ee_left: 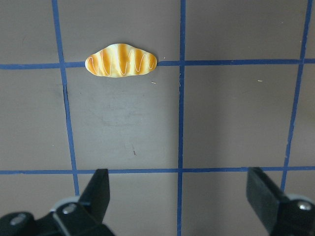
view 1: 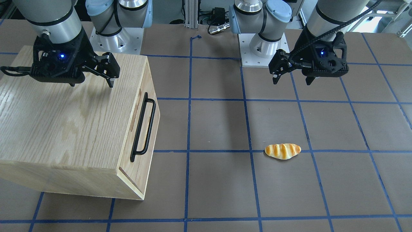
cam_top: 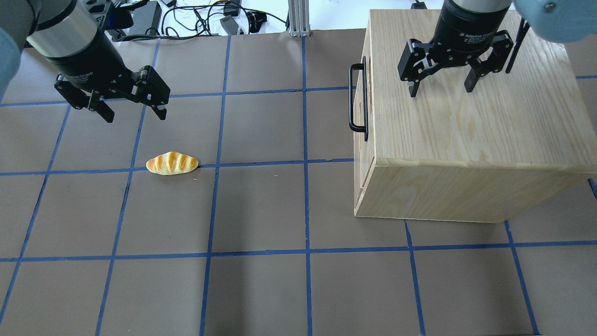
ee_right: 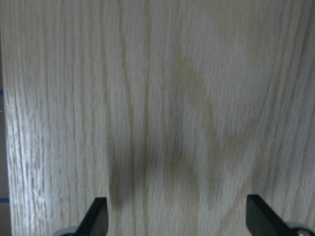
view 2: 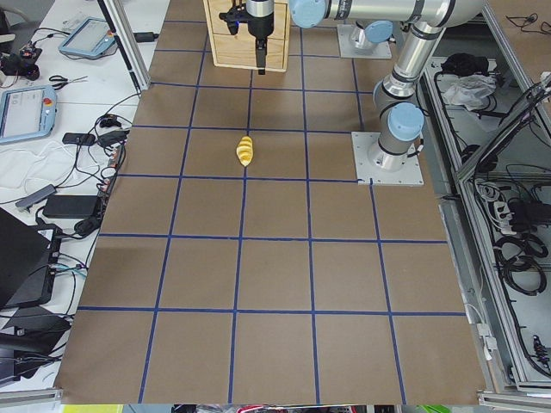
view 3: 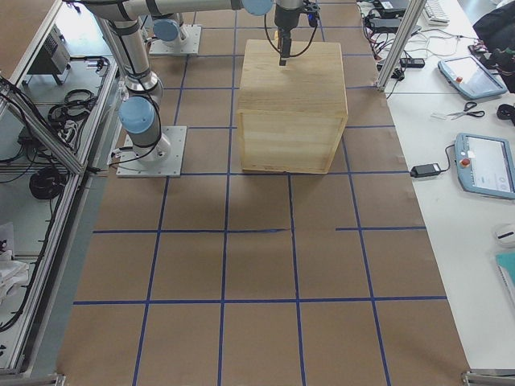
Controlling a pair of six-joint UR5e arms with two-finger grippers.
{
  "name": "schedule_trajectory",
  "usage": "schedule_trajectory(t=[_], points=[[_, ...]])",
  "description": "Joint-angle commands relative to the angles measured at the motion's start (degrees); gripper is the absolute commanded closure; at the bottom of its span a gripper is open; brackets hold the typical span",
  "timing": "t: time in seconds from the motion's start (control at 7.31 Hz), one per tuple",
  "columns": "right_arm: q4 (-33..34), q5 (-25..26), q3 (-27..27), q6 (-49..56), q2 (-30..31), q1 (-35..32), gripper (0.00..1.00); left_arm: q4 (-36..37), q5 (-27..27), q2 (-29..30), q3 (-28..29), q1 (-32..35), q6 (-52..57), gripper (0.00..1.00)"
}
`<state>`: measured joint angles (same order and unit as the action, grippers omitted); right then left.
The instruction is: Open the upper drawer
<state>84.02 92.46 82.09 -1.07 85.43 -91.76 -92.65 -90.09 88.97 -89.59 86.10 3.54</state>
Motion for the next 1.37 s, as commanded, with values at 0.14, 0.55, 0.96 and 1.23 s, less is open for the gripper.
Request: schedule_trajectory(t=[0.14,0.55,0.96,1.23], points=[[0.0,0.0,0.0,-0.1,0.0,0.0,0.00,-0.2,-0.1,0.2,0.4,0.4,-0.1,0.00],[0.0,0.0,0.0,-0.1,0.0,0.0,0.00,-1.8,-0.3,0.1,0.6,-0.2,0.4,0.00],[0.0,0.0,0.0,-0.1,0.0,0.0,0.00,-1.2,0.3,1.7,0.0,0.5,0.0,0.00],[0.0,0.0,0.0,-0.1,0.0,0.0,0.00,0.3,0.0,2.1,0.1,0.5,-0.2,0.00]])
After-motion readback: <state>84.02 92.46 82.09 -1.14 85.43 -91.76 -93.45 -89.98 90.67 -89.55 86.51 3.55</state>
